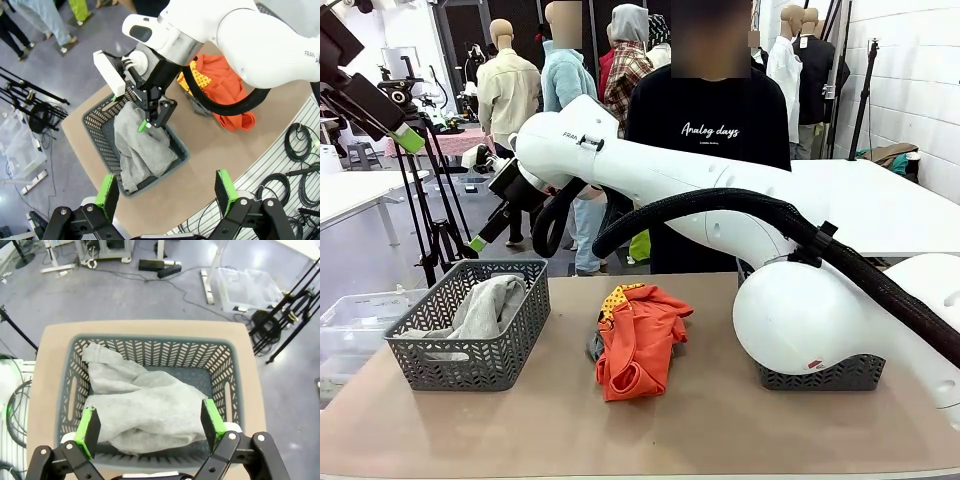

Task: Sort the tops and bottoms.
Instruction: Lift clothes from the center of the table with your left hand.

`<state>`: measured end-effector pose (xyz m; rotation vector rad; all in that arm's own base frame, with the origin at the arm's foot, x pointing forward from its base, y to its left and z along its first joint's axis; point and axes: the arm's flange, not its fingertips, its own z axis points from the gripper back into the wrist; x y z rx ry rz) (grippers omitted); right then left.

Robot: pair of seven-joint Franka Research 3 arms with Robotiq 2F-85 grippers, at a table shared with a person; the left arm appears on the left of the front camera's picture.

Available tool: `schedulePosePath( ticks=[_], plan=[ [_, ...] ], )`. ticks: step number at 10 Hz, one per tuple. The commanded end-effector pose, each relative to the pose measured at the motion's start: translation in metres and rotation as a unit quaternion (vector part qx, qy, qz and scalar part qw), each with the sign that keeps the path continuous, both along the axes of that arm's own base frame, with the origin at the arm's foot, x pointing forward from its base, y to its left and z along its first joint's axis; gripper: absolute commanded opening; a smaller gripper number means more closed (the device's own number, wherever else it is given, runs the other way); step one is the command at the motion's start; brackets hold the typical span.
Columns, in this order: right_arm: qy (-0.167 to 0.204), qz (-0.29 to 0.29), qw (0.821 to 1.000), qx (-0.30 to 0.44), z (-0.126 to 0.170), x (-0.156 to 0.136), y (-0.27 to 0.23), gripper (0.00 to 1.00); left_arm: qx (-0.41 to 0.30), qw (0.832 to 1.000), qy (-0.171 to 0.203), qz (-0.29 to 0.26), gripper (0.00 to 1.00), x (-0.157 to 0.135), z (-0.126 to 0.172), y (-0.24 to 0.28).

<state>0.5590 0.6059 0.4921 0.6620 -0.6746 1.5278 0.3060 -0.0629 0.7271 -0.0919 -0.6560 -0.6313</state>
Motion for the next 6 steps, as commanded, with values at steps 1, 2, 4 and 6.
schedulePosePath(
  ticks=[1,2,4,6],
  plan=[
    [-0.006,-0.001,1.000,-0.005,-0.0004,0.0002,-0.0001,1.00,-0.001,1.000,0.000,0.000,1.00,-0.0003,0.0001,0.0014],
    [-0.006,-0.001,1.000,-0.005,-0.0004,0.0002,-0.0001,1.00,-0.001,1.000,0.000,0.000,1.00,-0.0003,0.0001,0.0014],
    [-0.006,-0.001,1.000,-0.005,-0.0004,0.0002,-0.0001,1.00,-0.001,1.000,0.000,0.000,1.00,-0.0003,0.0001,0.0014],
    [0.000,0.000,1.000,0.000,-0.0001,0.0001,-0.0001,1.00,-0.001,1.000,0.000,0.000,1.00,-0.0003,0.0001,0.0014]
  ],
)
